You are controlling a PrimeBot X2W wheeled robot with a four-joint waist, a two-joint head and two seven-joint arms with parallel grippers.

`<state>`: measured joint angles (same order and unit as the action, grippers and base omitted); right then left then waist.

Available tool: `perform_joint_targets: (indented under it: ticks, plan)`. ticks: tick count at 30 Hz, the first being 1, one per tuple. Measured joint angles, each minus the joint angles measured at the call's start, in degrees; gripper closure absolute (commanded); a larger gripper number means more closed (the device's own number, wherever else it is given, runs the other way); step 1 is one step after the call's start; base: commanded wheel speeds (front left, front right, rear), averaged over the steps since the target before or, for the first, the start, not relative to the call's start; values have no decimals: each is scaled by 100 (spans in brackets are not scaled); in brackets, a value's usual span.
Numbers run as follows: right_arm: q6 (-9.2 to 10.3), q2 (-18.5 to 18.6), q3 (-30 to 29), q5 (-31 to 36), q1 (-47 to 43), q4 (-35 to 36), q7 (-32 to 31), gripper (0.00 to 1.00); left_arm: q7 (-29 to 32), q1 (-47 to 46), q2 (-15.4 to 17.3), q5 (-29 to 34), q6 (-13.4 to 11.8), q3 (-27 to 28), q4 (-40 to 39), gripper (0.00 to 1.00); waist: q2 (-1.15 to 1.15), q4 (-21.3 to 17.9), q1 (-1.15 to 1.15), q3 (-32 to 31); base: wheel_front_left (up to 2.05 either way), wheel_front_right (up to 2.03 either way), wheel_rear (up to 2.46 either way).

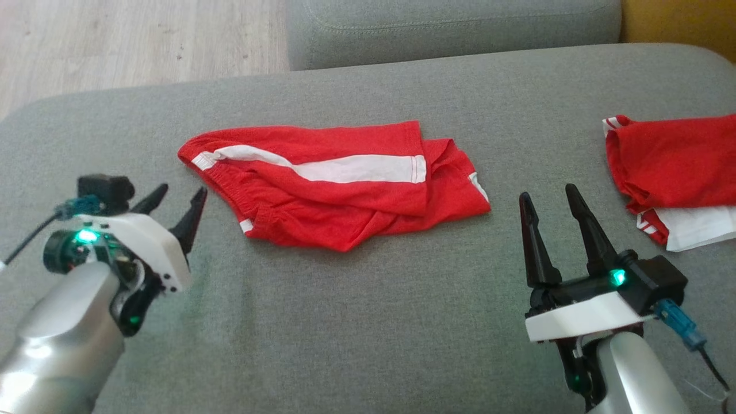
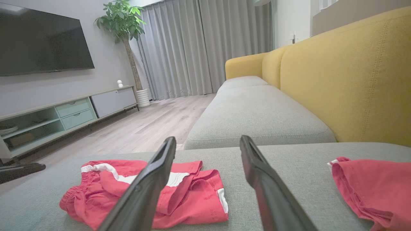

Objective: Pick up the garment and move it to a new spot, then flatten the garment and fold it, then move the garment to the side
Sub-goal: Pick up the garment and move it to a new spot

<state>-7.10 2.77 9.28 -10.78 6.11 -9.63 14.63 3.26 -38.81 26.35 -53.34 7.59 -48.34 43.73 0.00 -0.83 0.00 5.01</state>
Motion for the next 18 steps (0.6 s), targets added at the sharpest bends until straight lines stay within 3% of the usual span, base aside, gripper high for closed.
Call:
perform_joint_targets:
  ticks: [4, 8, 13, 18]
  plan:
    - [0, 0, -45, -19, -103, 2, 0, 0, -302, 1, 165, -123, 0, 91, -283, 0, 0, 26, 0, -42, 0, 0, 0]
    - [0, 0, -167, -32, -224, 4, 0, 0, -1147, 109, 211, -172, -141, 441, -705, 0, 0, 116, 0, -80, 0, 0, 0]
    - [0, -1, -256, -31, -238, 48, 0, 0, -1726, 675, 177, -300, -680, 1029, -1468, 0, 0, 274, 0, -169, 0, 0, 0]
    - [0, -1, -283, -20, -367, 75, 0, 0, -1757, 1551, 120, 602, -1305, 1728, -2679, 0, 0, 396, 0, -233, 0, 0, 0]
